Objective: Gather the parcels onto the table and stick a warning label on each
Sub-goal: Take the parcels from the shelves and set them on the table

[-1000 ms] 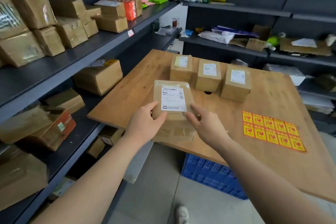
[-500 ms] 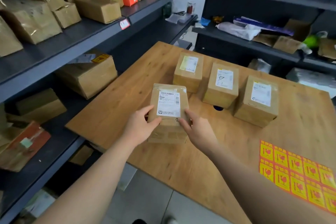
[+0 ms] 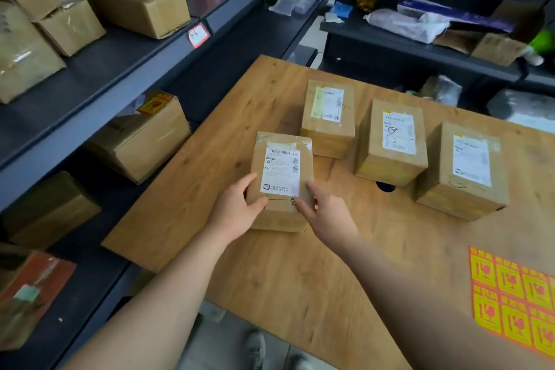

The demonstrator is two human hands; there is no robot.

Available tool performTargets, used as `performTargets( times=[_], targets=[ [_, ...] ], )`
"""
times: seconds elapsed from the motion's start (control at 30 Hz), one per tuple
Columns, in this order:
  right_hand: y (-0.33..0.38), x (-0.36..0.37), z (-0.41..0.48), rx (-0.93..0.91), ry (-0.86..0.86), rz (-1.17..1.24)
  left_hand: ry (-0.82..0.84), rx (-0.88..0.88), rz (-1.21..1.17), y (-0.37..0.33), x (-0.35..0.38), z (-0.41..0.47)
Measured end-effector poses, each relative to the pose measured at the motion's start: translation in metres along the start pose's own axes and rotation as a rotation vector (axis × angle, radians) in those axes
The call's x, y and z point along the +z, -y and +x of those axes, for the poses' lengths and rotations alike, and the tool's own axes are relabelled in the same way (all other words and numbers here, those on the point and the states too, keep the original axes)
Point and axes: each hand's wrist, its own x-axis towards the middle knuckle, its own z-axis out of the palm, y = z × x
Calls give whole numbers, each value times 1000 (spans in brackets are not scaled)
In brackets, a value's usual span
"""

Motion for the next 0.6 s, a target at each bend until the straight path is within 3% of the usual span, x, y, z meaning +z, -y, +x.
performTargets(
  times=[0.33, 0.6],
  targets=[
    [10, 12, 11, -10, 17, -147, 67, 79, 258, 12, -13, 12],
    [28, -11, -3, -302, -131, -392, -100, 246, 568, -22, -33, -25]
  ],
)
